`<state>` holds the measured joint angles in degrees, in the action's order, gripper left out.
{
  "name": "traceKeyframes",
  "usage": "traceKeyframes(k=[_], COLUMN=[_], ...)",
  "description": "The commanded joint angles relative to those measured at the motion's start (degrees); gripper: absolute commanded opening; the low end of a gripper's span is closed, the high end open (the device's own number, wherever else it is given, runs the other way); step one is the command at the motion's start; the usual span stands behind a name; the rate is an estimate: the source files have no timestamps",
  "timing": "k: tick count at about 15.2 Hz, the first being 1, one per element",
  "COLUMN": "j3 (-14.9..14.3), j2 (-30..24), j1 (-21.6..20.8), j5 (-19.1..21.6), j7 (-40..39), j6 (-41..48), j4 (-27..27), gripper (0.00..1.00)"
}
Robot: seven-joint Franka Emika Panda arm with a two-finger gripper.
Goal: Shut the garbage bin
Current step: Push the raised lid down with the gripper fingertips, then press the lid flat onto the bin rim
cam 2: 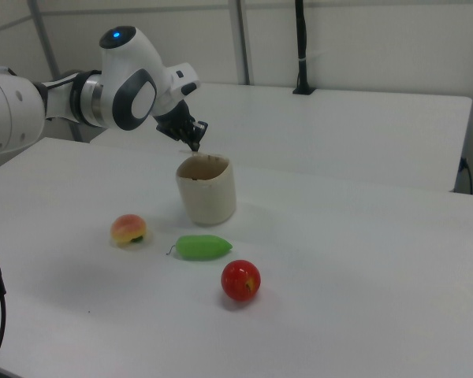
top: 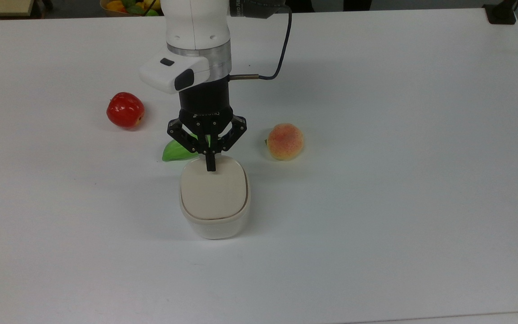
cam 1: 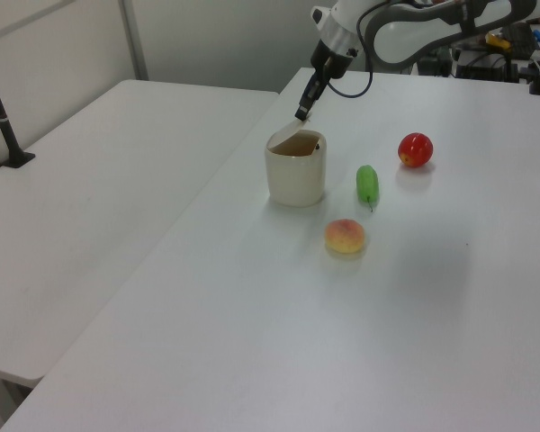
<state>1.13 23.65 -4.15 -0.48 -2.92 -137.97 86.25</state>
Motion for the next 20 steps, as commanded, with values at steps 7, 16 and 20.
traceKeyframes(k=[7, 16, 20], j3=[-0.78, -0.78, -0.78], j2=[1.39, 2.89, 1.84], j1=[-0.69, -0.69, -0.77], j5=[0.04, -0.32, -0.32], j7=[0.28, 0.2, 0.28], j6=[3.85, 3.76, 4.29], j4=[1.55, 1.64, 1.29], gripper=[0.0, 0.0, 0.0])
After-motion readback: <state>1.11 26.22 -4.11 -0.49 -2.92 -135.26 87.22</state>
